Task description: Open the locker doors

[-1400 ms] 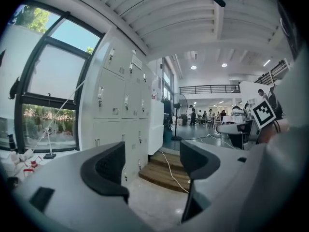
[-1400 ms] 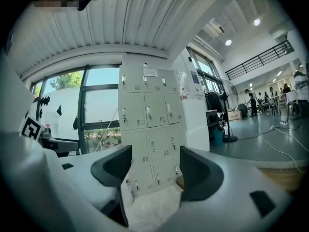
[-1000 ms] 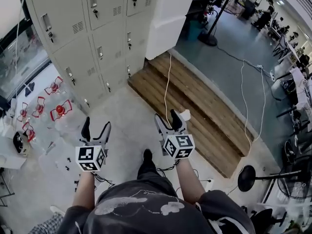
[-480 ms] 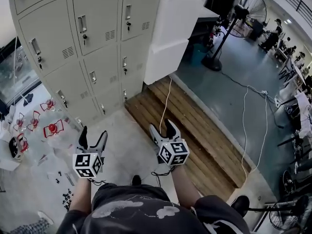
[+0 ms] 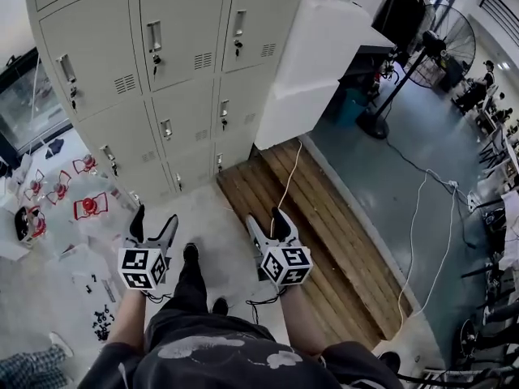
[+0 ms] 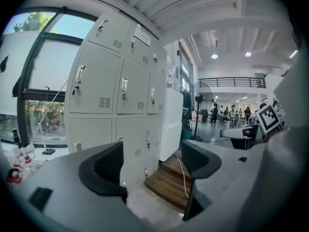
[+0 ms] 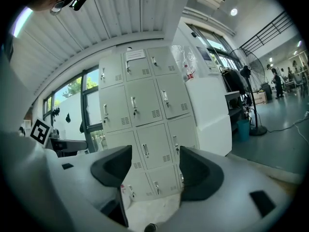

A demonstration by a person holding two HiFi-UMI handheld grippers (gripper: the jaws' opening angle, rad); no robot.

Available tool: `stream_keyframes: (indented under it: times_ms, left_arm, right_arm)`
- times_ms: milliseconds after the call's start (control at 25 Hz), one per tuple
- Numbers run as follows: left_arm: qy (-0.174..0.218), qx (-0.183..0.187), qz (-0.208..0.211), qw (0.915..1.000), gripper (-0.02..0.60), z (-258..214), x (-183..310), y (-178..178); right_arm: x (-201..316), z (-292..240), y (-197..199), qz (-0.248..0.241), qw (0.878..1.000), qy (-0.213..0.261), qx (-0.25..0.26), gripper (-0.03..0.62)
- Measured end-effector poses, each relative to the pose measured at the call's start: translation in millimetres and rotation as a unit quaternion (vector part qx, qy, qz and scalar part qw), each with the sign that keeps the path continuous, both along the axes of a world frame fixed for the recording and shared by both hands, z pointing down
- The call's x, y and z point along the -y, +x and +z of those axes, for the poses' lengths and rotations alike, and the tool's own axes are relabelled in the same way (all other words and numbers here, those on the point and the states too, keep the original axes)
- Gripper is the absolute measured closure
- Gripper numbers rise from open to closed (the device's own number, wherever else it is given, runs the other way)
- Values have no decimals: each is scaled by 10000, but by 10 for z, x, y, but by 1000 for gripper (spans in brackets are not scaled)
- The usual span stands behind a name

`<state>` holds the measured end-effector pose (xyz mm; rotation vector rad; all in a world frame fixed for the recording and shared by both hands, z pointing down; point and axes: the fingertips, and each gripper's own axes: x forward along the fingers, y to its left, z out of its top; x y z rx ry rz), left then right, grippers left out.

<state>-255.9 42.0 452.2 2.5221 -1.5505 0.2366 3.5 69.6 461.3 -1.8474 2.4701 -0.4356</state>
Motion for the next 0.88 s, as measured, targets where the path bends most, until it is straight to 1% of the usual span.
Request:
stream_keyframes:
  times_ms: [160,320,440,560,640,760,880]
  left_arm:
    - [103,-3,21,9999,212,-49,389,-4]
    - [209,-44,45,9998,212,-123,863,-22]
    - [456,112,102,9988,212,-266,1232,-85]
    - [736,352,82,9966,212,-441,1583,-217]
    - [824,416,-11,9957,212,-523,1844,-342]
    - [797,321,-162,9962,212,-580,2214,-511]
    - [875,309,-280,9953,212,-653,2520,-675]
  right_arm:
    - [314,-20,-2,4,10000,1,-97,293]
    - [825,-107,-72,-109,9996,30,-250,293]
    - [1305,-237,-216,-261,9990,134,-350,293]
    - [1790,-429,-461,-508,9975,296,-404,293]
    - [2102,-561,-659,-715,9956,399,-462,293]
    - [2527,-729,-966,-1025,9918,494,-584,293]
    - [2903,-888,-1292,-1280,9884,627,-518,293]
